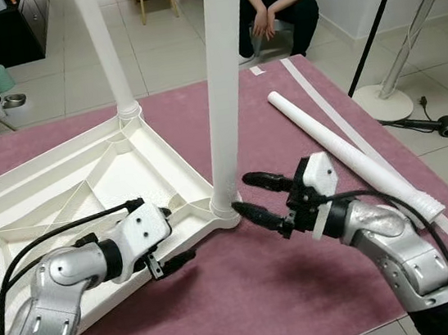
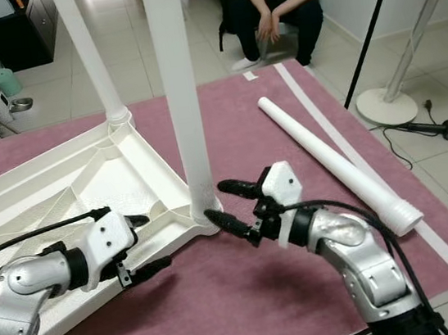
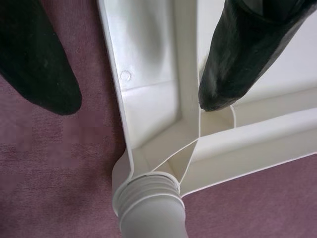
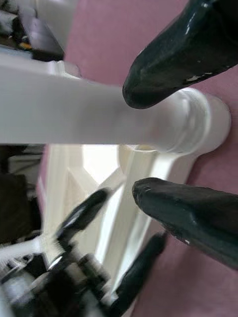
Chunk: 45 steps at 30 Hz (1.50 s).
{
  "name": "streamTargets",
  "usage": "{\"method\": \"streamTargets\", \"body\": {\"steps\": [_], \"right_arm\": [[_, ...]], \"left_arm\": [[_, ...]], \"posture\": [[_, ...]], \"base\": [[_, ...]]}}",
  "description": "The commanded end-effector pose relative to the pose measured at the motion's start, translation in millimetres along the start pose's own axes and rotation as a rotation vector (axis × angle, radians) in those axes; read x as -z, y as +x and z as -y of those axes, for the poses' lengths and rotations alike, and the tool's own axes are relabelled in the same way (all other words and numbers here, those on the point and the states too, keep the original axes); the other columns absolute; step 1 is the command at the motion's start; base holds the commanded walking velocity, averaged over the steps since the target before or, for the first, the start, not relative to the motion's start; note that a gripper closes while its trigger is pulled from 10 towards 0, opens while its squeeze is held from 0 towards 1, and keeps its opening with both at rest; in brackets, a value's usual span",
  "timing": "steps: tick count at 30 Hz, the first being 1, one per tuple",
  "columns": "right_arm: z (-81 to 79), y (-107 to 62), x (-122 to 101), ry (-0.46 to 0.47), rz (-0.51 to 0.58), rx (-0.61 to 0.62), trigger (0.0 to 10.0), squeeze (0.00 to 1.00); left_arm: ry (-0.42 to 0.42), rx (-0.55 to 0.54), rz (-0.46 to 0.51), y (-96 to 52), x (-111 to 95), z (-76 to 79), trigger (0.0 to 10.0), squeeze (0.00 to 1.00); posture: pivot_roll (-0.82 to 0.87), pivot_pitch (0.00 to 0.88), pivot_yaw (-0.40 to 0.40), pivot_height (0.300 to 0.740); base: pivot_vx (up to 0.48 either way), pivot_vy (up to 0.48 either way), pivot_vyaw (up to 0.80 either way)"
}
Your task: Building children table
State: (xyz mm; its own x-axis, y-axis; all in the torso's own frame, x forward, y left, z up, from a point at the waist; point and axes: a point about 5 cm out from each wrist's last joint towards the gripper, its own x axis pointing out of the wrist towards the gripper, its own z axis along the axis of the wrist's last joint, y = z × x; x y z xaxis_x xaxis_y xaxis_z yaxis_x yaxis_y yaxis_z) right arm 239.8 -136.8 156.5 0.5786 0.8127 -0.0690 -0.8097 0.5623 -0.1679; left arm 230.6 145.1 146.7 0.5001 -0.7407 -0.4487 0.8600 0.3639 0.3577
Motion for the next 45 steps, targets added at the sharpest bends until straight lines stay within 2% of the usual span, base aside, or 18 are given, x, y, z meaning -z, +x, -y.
{"method": "streamTargets", "body": {"steps": [1,3,8,10,18,32,33,34,36,39,40,41,45], "right_arm": [[6.4,-2.5,4,-0.020,-0.019,0.057,10.0,0.00],[14.2,-2.9,5,-0.023,-0.018,0.125,10.0,0.00],[20.6,-1.6,6,-0.036,-0.023,0.178,10.0,0.00],[25.8,-0.2,6,-0.054,-0.031,0.217,10.0,0.00],[25.2,4.5,3,-0.080,-0.033,0.182,10.0,0.00],[22.2,11.7,3,-0.083,-0.018,0.166,10.0,0.00],[22.4,11.7,3,-0.084,-0.019,0.165,10.0,0.00],[22.4,11.7,3,-0.084,-0.019,0.165,10.0,0.00],[22.4,10.9,4,-0.086,-0.022,0.165,10.0,0.00],[22.2,10.7,4,-0.085,-0.022,0.164,10.0,0.00],[22.2,10.6,5,-0.086,-0.023,0.164,10.0,0.00],[22.2,10.6,5,-0.086,-0.023,0.164,10.0,0.00],[26.1,9.9,2,-0.095,-0.020,0.170,10.0,0.00]], "left_arm": [[0.019,-0.005,-0.005,-0.9,-1,-1.7,10.0,0.00],[0.006,-0.030,-0.017,4.6,2,-1.8,10.0,0.00],[-0.021,-0.049,-0.017,11.3,2,-1.8,10.0,0.00],[-0.079,-0.037,0.003,17.1,1,1.1,10.0,0.00],[-0.106,-0.058,0.017,24.4,1,3.5,10.0,0.00],[-0.093,-0.072,-0.007,14.0,5,1.5,10.0,0.00],[-0.158,-0.098,0.048,10.8,-1,-4.9,10.0,0.00],[-0.158,-0.098,0.048,10.8,-1,-4.9,10.0,0.00],[-0.202,-0.157,0.094,2.0,-6,-19.3,10.0,0.00],[-0.174,-0.176,0.062,-2.9,-2,-24.9,10.0,0.00],[-0.140,-0.175,0.025,-6.1,3,-26.4,10.0,0.00],[-0.140,-0.175,0.025,-6.1,3,-26.4,10.0,0.00],[-0.110,-0.076,-0.015,-2.5,10,-7.2,10.0,0.00]], "posture": [[0.05,0.000,0.090,0.740],[0.04,0.000,0.090,0.740],[0.04,0.000,0.091,0.740],[0.04,0.000,0.087,0.740],[0.03,0.000,0.069,0.740],[0.04,0.000,0.063,0.740],[0.04,0.000,0.063,0.740],[0.04,0.000,0.063,0.740],[0.05,0.000,0.061,0.740],[0.05,0.000,0.062,0.740],[0.05,0.000,0.062,0.740],[0.05,0.000,0.062,0.740],[0.05,0.000,0.062,0.740]], "base": [[0.000,0.000,0.00],[0.000,0.000,0.00],[0.000,0.000,0.00],[0.000,0.000,0.00],[0.000,0.000,0.00],[0.000,0.000,0.00],[0.000,0.000,0.00],[0.000,0.000,0.00],[0.000,0.000,0.00],[0.000,0.000,0.00],[0.000,0.000,0.00],[0.000,0.000,0.00],[0.000,0.000,0.00]]}}
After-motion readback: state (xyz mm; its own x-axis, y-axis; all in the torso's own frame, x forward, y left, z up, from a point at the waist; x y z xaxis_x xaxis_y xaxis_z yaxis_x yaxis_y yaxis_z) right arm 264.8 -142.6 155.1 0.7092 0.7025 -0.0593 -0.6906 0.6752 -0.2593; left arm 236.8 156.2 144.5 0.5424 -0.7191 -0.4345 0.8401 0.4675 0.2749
